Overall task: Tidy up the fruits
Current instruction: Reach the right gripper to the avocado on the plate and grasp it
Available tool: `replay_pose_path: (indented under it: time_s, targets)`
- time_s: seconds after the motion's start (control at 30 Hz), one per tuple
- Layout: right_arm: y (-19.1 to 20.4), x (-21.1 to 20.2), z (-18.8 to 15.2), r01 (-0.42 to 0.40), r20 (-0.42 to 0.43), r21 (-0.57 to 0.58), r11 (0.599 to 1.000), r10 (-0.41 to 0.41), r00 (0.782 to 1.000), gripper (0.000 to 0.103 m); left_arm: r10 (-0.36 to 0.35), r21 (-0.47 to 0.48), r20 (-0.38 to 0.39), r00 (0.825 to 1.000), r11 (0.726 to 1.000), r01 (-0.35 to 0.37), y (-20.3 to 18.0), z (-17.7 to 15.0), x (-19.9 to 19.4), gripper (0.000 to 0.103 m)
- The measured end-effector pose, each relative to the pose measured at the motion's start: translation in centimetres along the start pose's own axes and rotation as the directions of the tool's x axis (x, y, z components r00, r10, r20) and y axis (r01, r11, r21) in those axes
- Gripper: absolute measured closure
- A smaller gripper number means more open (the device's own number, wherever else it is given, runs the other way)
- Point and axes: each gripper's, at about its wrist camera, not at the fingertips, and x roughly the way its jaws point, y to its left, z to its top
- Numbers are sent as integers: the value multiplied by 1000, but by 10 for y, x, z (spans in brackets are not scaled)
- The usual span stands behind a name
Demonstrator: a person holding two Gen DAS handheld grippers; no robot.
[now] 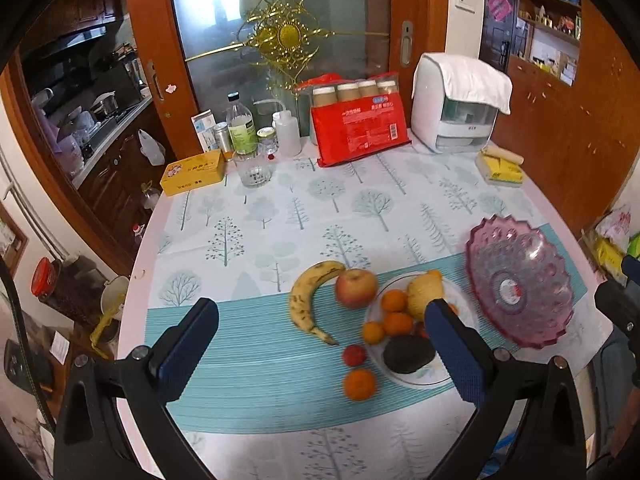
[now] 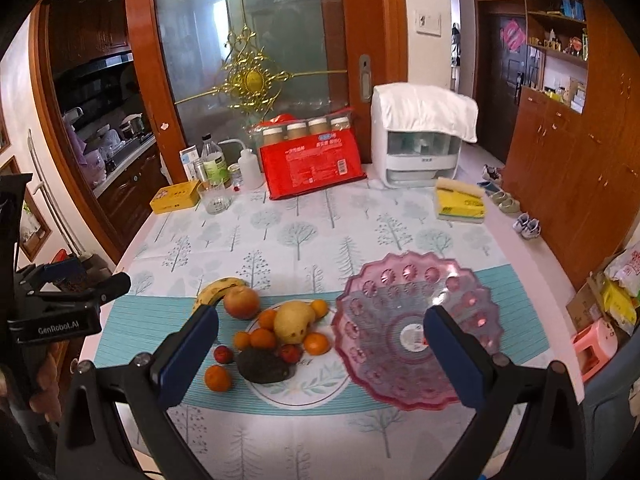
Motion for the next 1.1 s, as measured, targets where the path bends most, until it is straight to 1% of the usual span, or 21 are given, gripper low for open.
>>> replay_pose_path:
  time_s: [0.1,0.2,0.33,0.47,0.53,0.6,0.67,0.77,0.87,0.93,1.03,1.07,1.1]
  targets:
    - [9,15,-8,-13,-27,8,1000,14,1000,0,-31,8,-25,999,999,31,10,-5,14,1]
    - [19,33,-19,-23,-55,5,1000,23,998,0,-73,24,-59,996,997,74,13,-16,35,1]
    - [35,68,-42,-41,-103,-17,999,39,994,1,-123,58,-114,986,990,130,4,-45,71,1]
    - [47,102,-67,-53,-144,-61,997,44,989,1,-142,84,-165,976,984,157,-4,-75,109,1]
    - [51,120,-81,-62,-170,-94,994,45,984,4,-157,80,-195,968,981,175,-6,-90,127,1]
    - [54,134,-92,-76,-192,-117,990,52,980,9,-174,65,-225,959,979,193,-6,-101,143,1]
    - [54,150,-104,-92,-221,-137,986,60,973,10,-194,45,-240,951,977,210,-5,-111,156,1]
    - [56,168,-117,-105,-245,-177,979,59,968,11,-199,28,-266,943,977,214,-5,-124,170,1]
    - [61,179,-125,-122,-241,-226,966,65,968,11,-199,20,-292,936,977,214,-6,-132,182,7]
    - [65,182,-127,-131,-237,-262,956,68,969,12,-206,16,-304,930,975,221,-7,-135,186,8]
    - [74,188,-129,-141,-217,-342,929,68,974,12,-215,4,-304,928,974,226,-6,-136,189,13]
    - [78,190,-130,-148,-211,-368,918,73,975,12,-226,-3,-306,925,972,237,-6,-136,191,18]
    - [79,192,-129,-155,-206,-382,911,80,975,12,-234,-12,-303,924,970,242,-4,-136,191,19]
